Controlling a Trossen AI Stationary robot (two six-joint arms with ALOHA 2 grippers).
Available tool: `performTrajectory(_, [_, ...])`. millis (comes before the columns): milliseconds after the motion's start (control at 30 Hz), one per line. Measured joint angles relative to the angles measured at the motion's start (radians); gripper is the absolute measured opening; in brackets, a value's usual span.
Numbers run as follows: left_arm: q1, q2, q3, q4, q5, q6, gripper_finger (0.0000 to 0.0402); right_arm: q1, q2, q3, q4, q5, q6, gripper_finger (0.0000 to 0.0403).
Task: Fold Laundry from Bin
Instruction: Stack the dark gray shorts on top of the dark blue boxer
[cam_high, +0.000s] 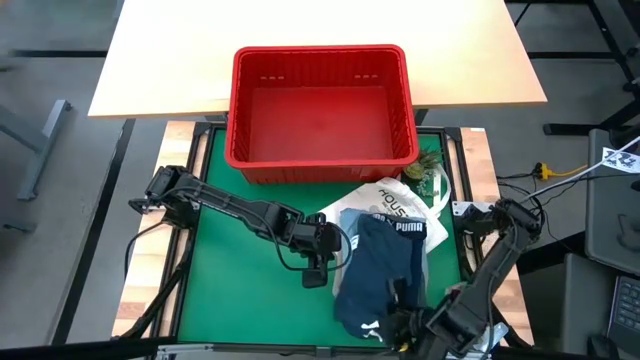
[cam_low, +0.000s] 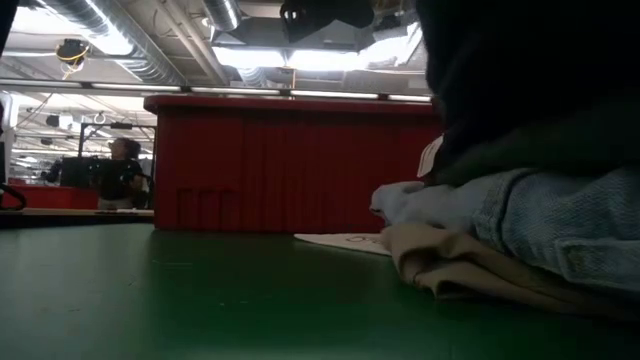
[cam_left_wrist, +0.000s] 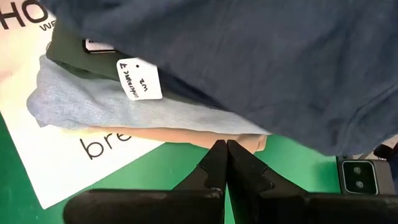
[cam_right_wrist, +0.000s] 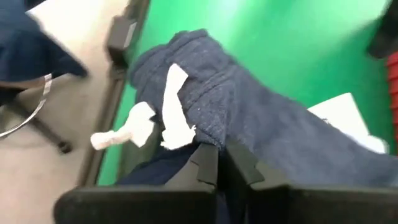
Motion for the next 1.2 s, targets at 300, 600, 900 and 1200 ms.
performTrajectory(300, [-0.024,0.0,0.0,0.011,0.06,-0.053,0.0002,-0.068,0.009,0.0,-0.002,-0.047,-0.04,0.0005])
performTrajectory(600, [-0.085,0.027,0.0,0.178,0.066,-0.047,0.0002,-0.022,0.008,0.0,-0.012,-0.172,-0.06,0.001])
performTrajectory(900, [-0.118,0.142,0.001,0.418,0.061,-0.042,0.0002,-0.009,0.01,0.0,-0.009,-0.18,-0.019,0.0009])
performTrajectory(1200, [-0.172,0.239,0.001,0.432,0.128,-0.065,0.0002,-0.012,0.026,-0.023,-0.024,-0.215,-0.019,0.0011])
